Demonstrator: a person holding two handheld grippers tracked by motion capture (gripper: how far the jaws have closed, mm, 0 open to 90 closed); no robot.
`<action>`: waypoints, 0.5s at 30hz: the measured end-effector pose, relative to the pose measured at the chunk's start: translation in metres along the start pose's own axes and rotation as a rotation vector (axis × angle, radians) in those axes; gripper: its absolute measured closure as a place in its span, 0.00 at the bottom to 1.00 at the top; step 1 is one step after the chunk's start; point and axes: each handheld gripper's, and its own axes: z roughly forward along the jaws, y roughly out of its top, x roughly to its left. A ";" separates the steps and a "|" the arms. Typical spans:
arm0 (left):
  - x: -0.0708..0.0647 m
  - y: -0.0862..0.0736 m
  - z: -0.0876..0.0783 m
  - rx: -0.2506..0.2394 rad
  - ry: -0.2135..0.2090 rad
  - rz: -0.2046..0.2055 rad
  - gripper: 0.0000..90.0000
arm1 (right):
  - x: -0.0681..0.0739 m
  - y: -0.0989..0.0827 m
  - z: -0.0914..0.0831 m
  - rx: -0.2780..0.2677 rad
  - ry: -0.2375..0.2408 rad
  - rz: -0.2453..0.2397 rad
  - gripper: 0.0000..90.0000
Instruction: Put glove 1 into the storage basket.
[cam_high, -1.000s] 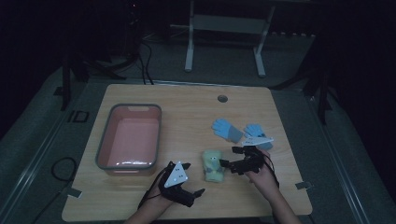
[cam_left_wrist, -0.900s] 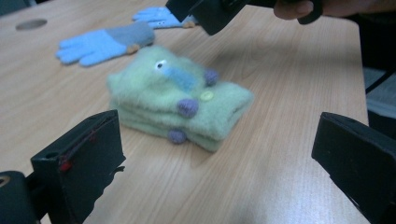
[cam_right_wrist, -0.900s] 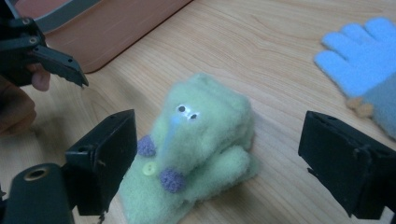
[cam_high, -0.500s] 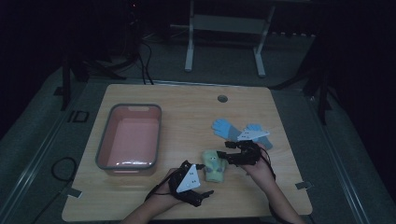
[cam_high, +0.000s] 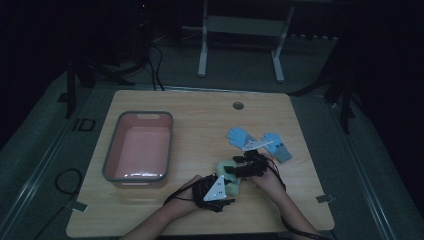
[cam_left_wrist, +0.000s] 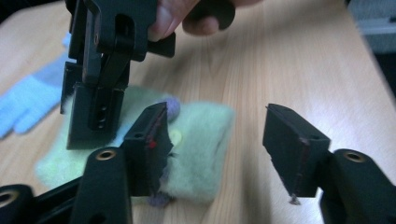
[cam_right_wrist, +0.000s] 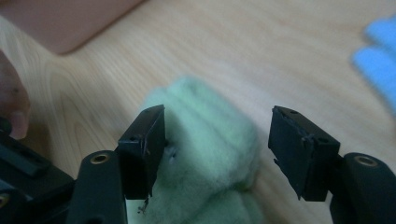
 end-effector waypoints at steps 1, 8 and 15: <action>0.000 -0.002 0.002 0.009 -0.005 -0.003 0.47 | -0.001 -0.002 0.002 0.006 0.002 0.006 0.39; 0.001 -0.007 0.008 0.035 0.014 -0.009 0.50 | -0.005 -0.015 0.010 -0.001 0.071 0.065 0.50; -0.003 -0.008 0.013 0.094 0.077 0.069 0.57 | 0.007 -0.011 0.007 0.031 0.023 -0.036 0.67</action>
